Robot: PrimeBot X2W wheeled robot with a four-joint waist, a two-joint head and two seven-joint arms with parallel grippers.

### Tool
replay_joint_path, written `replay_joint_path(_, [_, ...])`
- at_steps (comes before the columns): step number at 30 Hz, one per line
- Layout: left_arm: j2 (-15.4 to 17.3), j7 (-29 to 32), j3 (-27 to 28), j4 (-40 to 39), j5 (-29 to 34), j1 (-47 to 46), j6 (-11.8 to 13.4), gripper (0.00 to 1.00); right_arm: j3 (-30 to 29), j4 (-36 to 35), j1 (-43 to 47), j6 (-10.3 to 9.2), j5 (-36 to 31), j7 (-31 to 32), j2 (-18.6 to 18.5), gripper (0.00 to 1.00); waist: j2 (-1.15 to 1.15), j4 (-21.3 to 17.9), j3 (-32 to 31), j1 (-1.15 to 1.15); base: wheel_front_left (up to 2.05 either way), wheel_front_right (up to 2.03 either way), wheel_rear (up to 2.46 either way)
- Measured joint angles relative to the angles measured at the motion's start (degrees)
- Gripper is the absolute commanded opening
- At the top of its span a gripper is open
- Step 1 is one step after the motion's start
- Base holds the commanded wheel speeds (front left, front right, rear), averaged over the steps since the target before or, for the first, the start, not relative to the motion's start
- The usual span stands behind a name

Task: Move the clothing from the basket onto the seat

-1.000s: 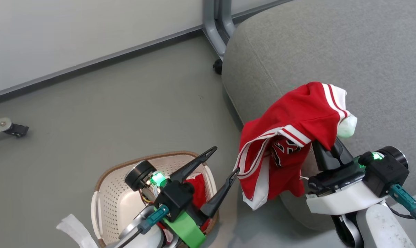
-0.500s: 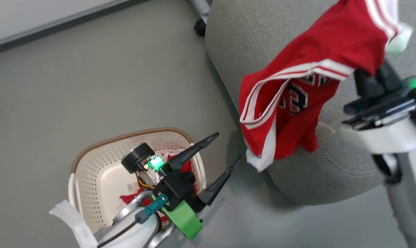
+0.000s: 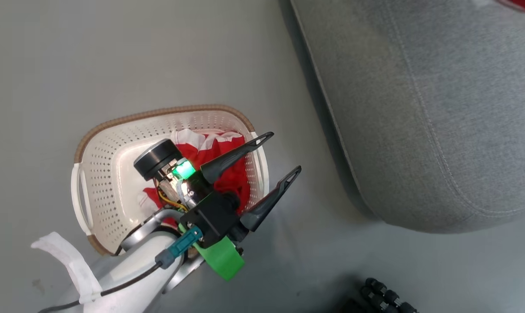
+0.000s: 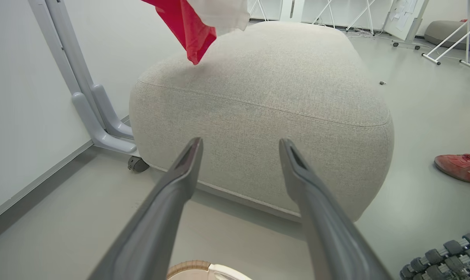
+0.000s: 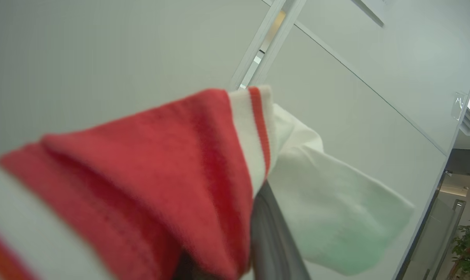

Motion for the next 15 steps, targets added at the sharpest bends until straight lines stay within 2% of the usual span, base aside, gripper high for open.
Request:
replay_joint_path(5, [0.18, 0.25, -0.30, -0.82, 0.05, -1.57, -0.01, 1.00, -3.89, 6.54, 1.66, 0.00, -1.55, 0.00, -0.64, 0.00, 0.00, 1.43, 5.01, 0.00, 0.00, 0.00, 0.00])
replay_joint_path(12, [0.21, 0.21, -0.21, -0.56, -0.04, -2.31, 0.08, 1.00, -16.92, 18.38, 13.26, 0.00, -4.50, 0.00, 6.20, 0.00, 0.00, 3.81, 8.72, 0.00, 0.00, 0.00, 0.00])
replay_joint_path(15, [0.13, -0.27, -0.08, -0.22, -0.11, -2.43, 0.33, 1.00, -22.77, 20.76, 16.63, 0.00, -6.14, 0.00, 9.50, 0.00, 0.00, 4.73, 9.09, 0.00, 0.00, 0.00, 0.00])
